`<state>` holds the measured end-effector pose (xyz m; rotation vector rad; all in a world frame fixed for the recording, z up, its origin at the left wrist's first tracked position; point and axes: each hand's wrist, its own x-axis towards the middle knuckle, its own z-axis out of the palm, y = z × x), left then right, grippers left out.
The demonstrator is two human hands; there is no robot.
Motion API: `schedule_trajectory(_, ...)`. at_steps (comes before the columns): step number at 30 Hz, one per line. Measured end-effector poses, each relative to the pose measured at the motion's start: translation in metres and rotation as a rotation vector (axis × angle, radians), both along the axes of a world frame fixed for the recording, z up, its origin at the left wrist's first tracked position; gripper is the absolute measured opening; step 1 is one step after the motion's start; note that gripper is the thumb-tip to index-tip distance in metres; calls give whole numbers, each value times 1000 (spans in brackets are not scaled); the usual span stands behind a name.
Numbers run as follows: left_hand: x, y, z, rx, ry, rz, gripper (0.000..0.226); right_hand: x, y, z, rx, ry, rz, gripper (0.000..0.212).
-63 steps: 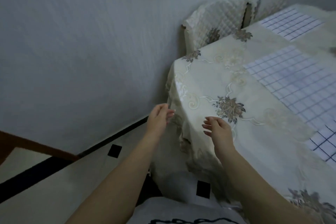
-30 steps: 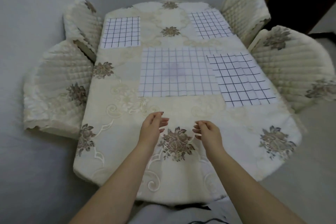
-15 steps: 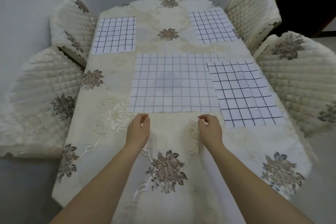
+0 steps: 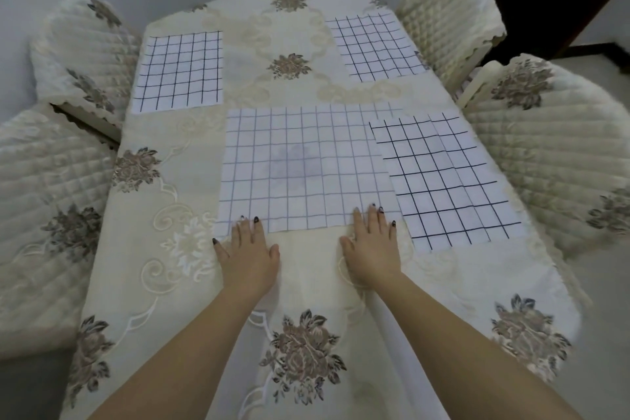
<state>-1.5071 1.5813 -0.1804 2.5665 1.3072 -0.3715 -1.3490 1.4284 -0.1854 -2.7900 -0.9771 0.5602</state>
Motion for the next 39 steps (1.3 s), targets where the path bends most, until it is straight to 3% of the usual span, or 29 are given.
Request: schedule_trajectory(39, -105, -37, 23, -76, 85, 75, 66, -97, -37, 15, -117, 77, 126, 70)
